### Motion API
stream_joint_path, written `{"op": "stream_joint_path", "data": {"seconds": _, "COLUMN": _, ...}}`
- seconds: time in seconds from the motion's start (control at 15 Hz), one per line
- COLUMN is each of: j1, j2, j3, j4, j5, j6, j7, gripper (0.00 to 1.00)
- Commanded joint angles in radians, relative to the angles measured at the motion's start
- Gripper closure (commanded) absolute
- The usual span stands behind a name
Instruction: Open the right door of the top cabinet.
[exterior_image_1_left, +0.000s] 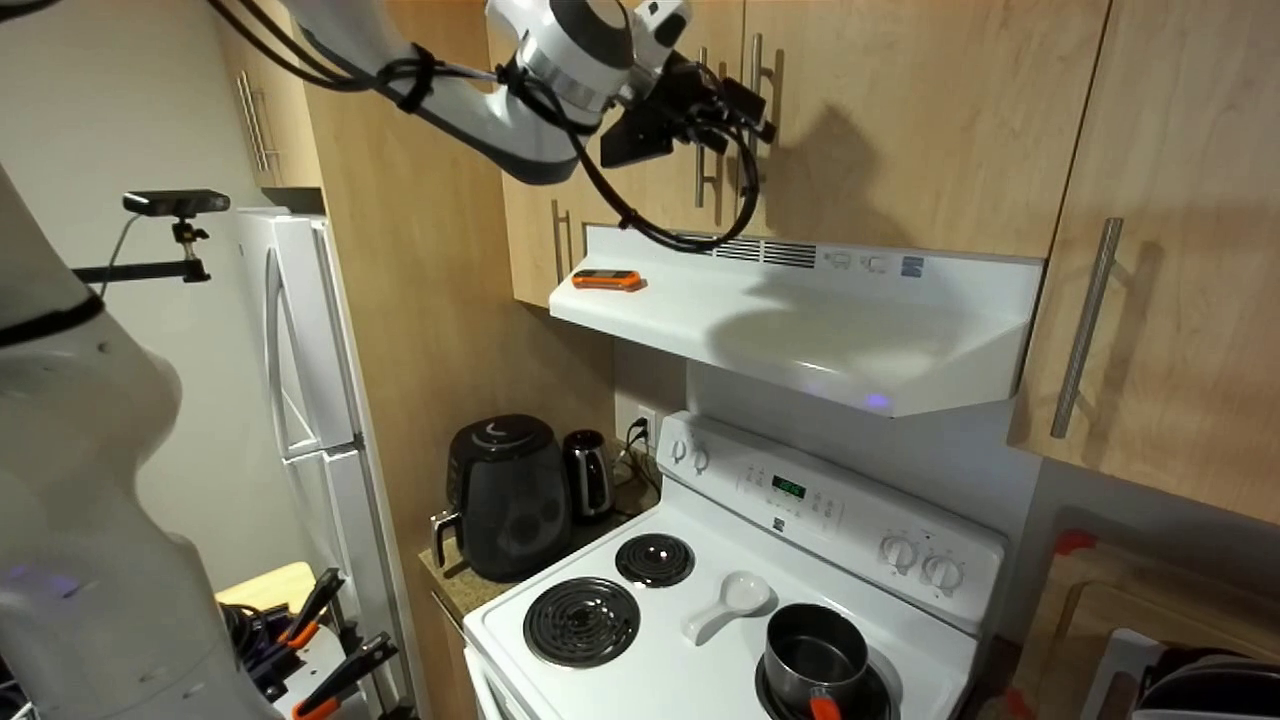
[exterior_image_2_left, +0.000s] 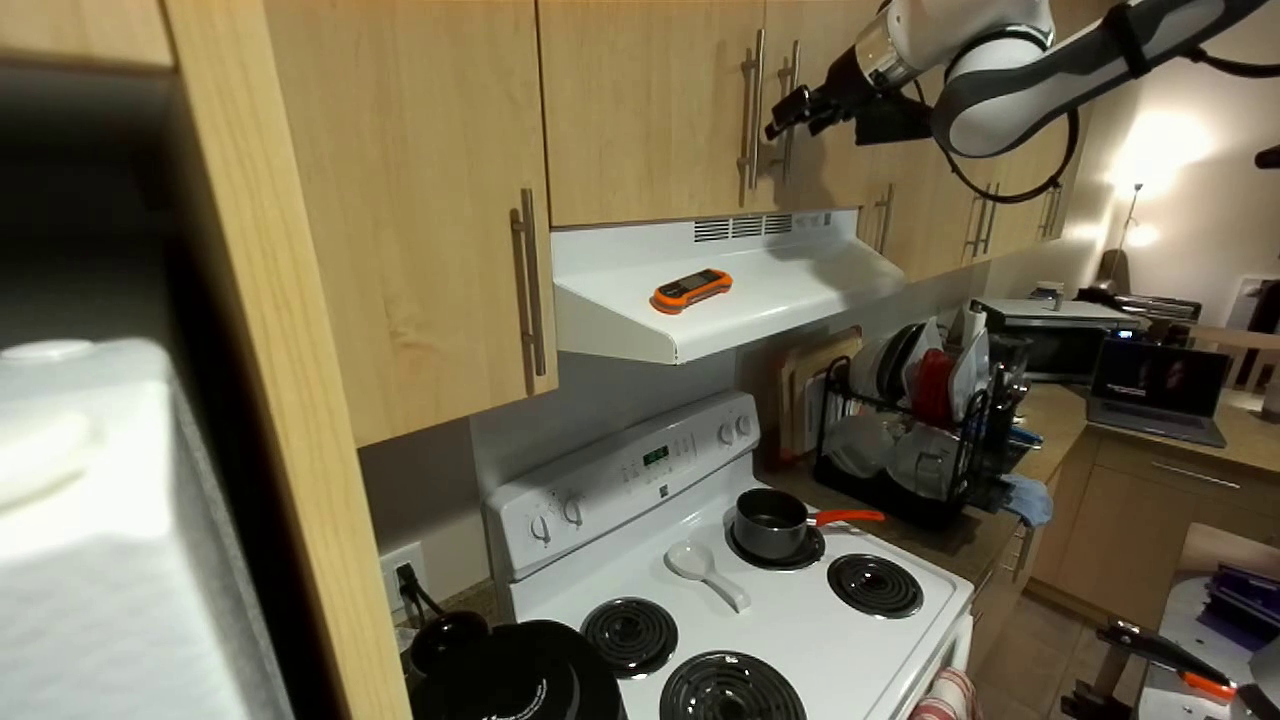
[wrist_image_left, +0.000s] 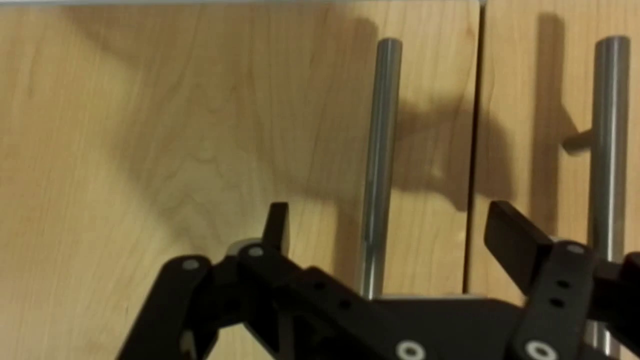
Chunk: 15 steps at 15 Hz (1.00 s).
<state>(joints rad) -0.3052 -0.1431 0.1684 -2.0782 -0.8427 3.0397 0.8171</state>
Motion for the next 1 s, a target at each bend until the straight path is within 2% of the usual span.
{"op": "stream_joint_path", "data": {"seconds": 0.0, "j1": -0.065, "j2": -0.020, "j3": 0.094, "j4": 0.050, "j5": -0.241, "j6": -0.076, "j7": 0.255, "gripper": 0.00}}
{"op": "stream_joint_path", "data": {"seconds": 0.2, "j1": -0.072, "j2": -0.015, "j3": 0.148, "j4": 0.087, "j5": -0.442, "j6": -0.142, "j7": 0.457, "gripper": 0.00}}
{"op": "stream_joint_path", "data": {"seconds": 0.4, "j1": -0.064, "j2": -0.002, "j3": 0.173, "j4": 0.096, "j5": -0.586, "j6": -0.236, "j7": 0.604, "gripper": 0.00}}
{"op": "stream_joint_path", "data": {"seconds": 0.67, "j1": -0.059, "j2": 0.014, "j3": 0.198, "j4": 0.091, "j5": -0.707, "j6": -0.351, "j7": 0.729, "gripper": 0.00}}
{"op": "stream_joint_path", "data": {"seconds": 0.93, "j1": -0.062, "j2": 0.039, "j3": 0.217, "j4": 0.086, "j5": -0.778, "j6": -0.455, "j7": 0.793, "gripper": 0.00}}
